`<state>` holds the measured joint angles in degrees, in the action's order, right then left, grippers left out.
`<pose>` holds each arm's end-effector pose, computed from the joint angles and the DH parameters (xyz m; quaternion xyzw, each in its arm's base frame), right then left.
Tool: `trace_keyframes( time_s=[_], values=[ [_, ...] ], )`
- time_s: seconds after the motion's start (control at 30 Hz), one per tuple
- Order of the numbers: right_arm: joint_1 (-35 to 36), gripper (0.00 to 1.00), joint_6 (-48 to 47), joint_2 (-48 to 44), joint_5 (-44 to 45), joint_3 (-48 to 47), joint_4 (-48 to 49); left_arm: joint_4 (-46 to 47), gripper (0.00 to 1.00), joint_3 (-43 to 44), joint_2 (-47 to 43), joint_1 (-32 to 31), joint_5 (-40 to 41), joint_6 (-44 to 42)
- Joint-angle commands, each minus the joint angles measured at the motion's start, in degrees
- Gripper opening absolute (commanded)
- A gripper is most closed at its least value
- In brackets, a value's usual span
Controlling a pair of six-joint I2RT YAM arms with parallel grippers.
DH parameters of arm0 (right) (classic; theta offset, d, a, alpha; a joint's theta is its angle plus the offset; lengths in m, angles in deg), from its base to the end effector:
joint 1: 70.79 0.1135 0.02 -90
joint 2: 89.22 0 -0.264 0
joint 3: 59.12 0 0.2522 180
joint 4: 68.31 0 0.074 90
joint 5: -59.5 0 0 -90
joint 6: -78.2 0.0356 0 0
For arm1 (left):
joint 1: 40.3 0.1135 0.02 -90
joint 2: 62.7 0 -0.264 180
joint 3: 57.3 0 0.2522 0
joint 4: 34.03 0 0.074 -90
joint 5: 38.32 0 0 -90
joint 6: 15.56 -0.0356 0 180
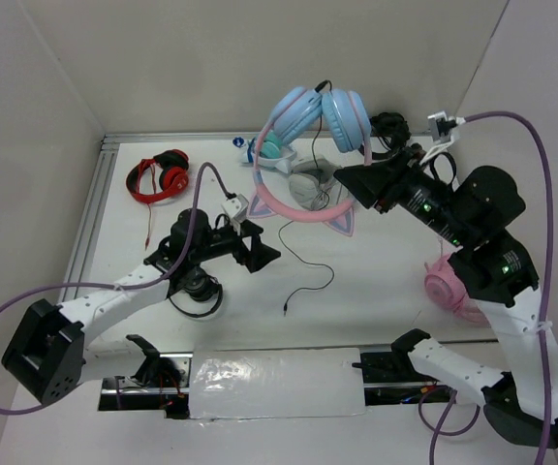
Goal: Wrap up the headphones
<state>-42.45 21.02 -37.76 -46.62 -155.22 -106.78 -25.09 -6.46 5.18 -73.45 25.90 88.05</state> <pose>0.1208 0.0764 0.5088 -0.0784 0.6650 0.4555 0.5867 0.2148 -0.1588 0.2692 0.2690 0.7008 -0.4082 0.5196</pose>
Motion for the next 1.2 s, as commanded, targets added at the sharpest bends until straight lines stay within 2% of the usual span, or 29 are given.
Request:
trace_keyframes(
  time_s=[0.0,0.1,0.13,0.23,0.27,0.33,0.43,0.57,0.7,0.77,0.8,0.83,0.87,0.93,0.97,1.03,1.07,1.13,1.17],
  values=[
    [-0.5,0.0,1.1,3.8,-9.4,-9.2,2.4,11.2,0.99,2.2,2.5,0.4,-3.8,-4.2],
    [-0.3,0.0,1.5,6.4,-14.0,-14.8,-0.1,16.9,0.99,1.3,4.3,0.5,-4.8,-6.7],
    [-0.3,0.0,2.1,8.0,-15.7,-16.7,-0.6,16.8,0.99,1.9,5.9,0.8,-6.4,-9.3],
    [-0.1,0.0,2.2,9.4,-17.3,-19.0,-1.2,14.3,0.99,4.1,8.0,1.2,-6.3,-9.8],
    [-0.2,0.0,2.3,9.8,-17.5,-19.7,-1.1,13.7,0.99,5.4,8.8,1.5,-6.6,-9.5],
    [0.0,0.0,2.2,10.0,-16.4,-20.0,-0.9,11.8,0.99,6.6,10.6,2.8,-13.6,-9.2],
    [-0.1,0.0,2.5,10.1,-15.4,-19.3,0.9,13.3,0.99,6.3,13.1,3.2,-18.8,-8.5],
    [0.0,0.0,3.5,11.7,-17.6,-21.4,1.1,17.3,0.99,7.6,18.2,3.6,-17.0,-4.8],
    [-0.2,0.0,4.5,12.1,-15.9,-21.0,2.2,18.0,0.99,10.4,23.6,4.0,-23.0,-2.5],
    [-0.4,0.0,5.0,11.8,-15.0,-19.6,3.8,21.3,0.99,10.6,25.4,4.0,-25.4,-0.5],
    [-0.5,0.0,5.5,11.7,-14.5,-19.4,4.1,21.9,0.96,10.9,26.8,4.1,-26.2,0.0],
    [-0.8,0.0,5.6,12.1,-13.9,-19.4,4.2,21.8,0.88,11.0,27.2,4.1,-27.2,0.3],
    [-1.2,0.0,5.6,12.1,-11.6,-19.6,3.6,21.4,0.67,10.9,27.3,4.3,-27.4,1.2],
    [-2.4,0.0,5.2,11.7,-8.0,-19.9,2.9,20.8,0.43,9.2,26.2,4.8,-26.2,3.3],
    [-2.7,0.0,5.1,11.4,-2.5,-19.7,2.2,20.9,0.24,6.7,23.8,5.0,-25.6,4.1],
    [-3.3,0.0,5.1,10.2,3.8,-17.2,3.2,20.5,0.13,4.1,20.7,5.0,-23.9,5.3],
    [-3.4,0.0,5.1,9.0,10.2,-15.8,3.9,19.8,0.11,1.8,17.2,4.8,-23.2,5.5],
    [-3.5,0.0,4.2,8.6,15.9,-12.8,4.4,13.9,0.04,0.6,13.4,3.7,-20.7,4.9],
    [-3.9,0.0,3.7,8.4,18.9,-12.1,4.4,10.8,0.0,0.5,9.4,2.9,-15.1,4.3]
  ],
)
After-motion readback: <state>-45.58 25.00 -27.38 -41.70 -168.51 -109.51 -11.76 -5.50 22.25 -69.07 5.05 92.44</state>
